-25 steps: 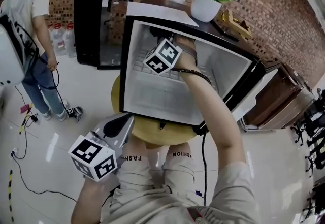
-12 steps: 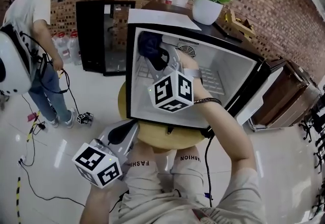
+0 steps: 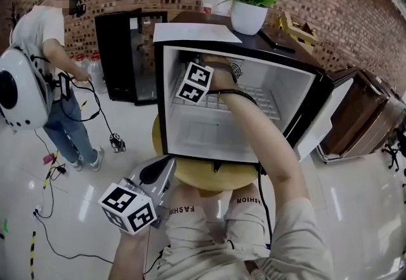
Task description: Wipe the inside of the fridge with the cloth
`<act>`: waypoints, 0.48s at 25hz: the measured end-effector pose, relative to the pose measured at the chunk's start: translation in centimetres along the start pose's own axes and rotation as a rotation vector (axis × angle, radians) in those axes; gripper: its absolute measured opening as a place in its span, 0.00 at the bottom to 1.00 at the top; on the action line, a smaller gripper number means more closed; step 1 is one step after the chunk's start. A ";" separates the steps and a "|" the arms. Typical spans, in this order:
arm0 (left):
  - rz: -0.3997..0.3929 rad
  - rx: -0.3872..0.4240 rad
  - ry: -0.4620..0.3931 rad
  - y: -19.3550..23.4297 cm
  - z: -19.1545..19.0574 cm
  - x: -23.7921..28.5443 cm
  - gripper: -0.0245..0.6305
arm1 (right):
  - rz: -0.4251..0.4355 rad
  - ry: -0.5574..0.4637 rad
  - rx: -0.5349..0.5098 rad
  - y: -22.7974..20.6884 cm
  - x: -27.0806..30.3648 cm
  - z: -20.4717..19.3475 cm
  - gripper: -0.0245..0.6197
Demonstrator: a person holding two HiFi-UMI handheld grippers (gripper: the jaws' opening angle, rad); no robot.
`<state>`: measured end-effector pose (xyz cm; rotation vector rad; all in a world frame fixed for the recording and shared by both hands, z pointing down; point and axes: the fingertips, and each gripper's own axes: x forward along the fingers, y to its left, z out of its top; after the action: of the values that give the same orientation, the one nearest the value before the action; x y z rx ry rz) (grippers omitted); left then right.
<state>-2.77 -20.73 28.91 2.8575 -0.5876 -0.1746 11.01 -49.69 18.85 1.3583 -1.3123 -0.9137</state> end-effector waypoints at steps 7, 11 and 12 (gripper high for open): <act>-0.016 -0.014 0.013 0.0 -0.4 0.2 0.04 | 0.148 -0.348 0.000 4.5 -15.6 6.2 0.24; -0.029 -0.003 0.019 -0.2 -0.2 0.6 0.04 | 0.124 -0.253 0.098 1.9 -13.6 1.4 0.24; -0.028 -0.002 0.019 -0.1 -0.2 0.6 0.04 | 0.097 -0.176 0.059 1.6 -11.4 -0.1 0.24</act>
<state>-2.15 -20.83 28.99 2.8631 -0.5440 -0.1527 9.33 -38.35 19.15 1.2701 -1.5361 -0.9511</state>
